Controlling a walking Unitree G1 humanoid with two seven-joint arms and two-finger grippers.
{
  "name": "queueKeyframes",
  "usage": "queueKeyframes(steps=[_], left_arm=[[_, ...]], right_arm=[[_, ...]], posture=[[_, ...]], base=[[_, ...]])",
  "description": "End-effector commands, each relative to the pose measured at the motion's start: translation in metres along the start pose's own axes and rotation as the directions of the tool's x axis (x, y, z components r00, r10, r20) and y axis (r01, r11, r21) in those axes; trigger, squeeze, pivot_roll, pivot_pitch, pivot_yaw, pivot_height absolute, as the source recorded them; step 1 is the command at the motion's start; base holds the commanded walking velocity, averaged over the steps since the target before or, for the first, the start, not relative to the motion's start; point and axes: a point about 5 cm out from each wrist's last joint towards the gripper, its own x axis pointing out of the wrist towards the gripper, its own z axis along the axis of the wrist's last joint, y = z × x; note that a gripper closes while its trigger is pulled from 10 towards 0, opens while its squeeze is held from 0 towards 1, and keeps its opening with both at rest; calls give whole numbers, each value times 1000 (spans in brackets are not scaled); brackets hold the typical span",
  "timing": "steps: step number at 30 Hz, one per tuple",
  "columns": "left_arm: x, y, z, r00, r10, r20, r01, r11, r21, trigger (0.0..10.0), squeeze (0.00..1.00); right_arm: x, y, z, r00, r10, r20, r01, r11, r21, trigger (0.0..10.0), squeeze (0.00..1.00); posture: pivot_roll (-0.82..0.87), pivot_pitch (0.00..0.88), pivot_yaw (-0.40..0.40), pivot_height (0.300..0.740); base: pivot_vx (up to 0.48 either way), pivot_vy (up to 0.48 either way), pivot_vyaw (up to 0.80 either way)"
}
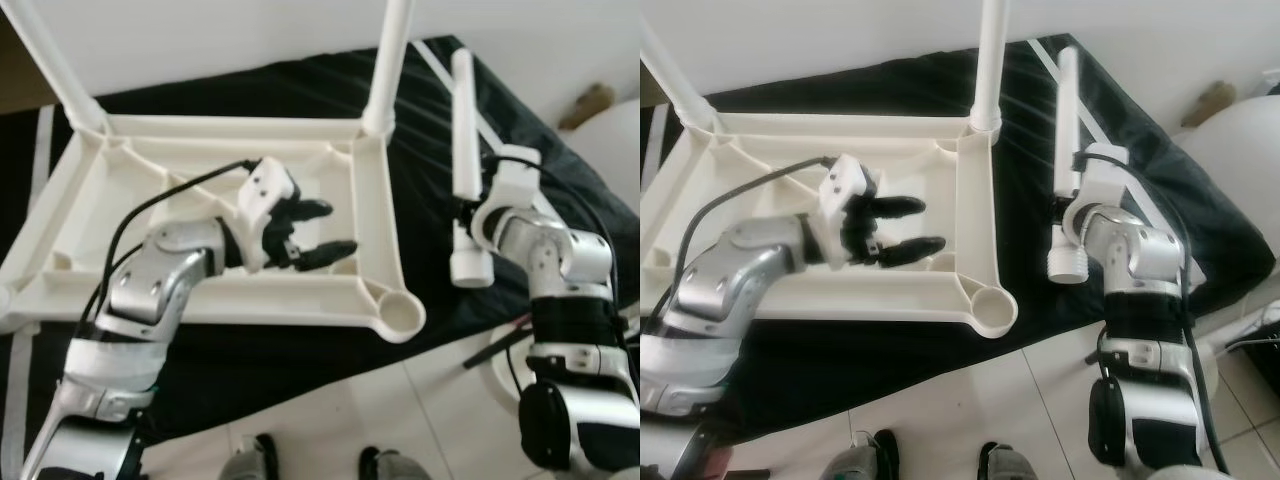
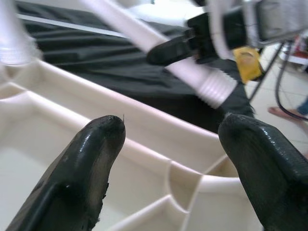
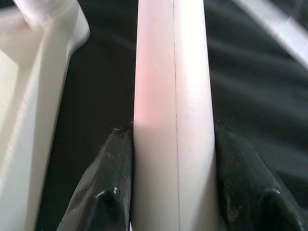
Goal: Building children table
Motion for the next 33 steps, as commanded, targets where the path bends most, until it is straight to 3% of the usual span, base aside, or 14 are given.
queueKeyframes(steps=[1,3,10,12,15,18,19,21,29,33], left_arm=[[0,8,1,997,73,20,-72,997,-10,10000,0],[0,8,1,997,73,20,-72,997,-10,10000,0],[7,29,3,961,273,41,-273,962,-7,10000,0],[8,32,4,954,298,41,-297,955,-12,10000,0],[13,41,5,931,363,43,-361,931,-48,10000,0],[21,51,8,890,454,34,-450,888,-92,10000,0],[21,51,8,890,454,34,-450,888,-92,10000,0],[27,55,11,868,495,40,-492,868,-76,10000,0],[52,52,23,874,485,34,-484,874,-40,10000,0],[65,49,31,886,462,38,-458,885,-83,10000,0]], right_arm=[[-9,1,4,995,18,95,-21,999,29,10000,0],[-9,1,4,995,18,95,-21,999,29,10000,0],[-32,13,1,940,77,332,-92,995,29,10000,0],[-34,16,3,930,92,356,-105,994,15,10000,0],[-40,26,4,896,168,412,-167,985,-37,10000,0],[-52,48,9,820,331,468,-301,943,-139,10000,0],[-52,48,9,820,331,468,-301,943,-139,10000,0],[-59,58,11,773,398,494,-373,915,-154,10000,0],[-64,71,9,710,486,510,-468,866,-175,10000,0],[-65,76,4,689,526,498,-501,843,-196,10000,0]], posture=[[-53,117,8,740],[-53,117,8,740],[-64,75,10,740],[-64,75,10,740],[-65,55,12,740],[-67,47,14,740],[-67,47,14,740],[-66,42,13,740],[-63,31,9,740],[-60,26,6,740]], base=[[0,0,0],[0,0,0],[0,0,0],[0,0,0],[0,0,0],[0,0,0],[0,0,0],[0,0,0],[0,0,0],[0,0,0]])
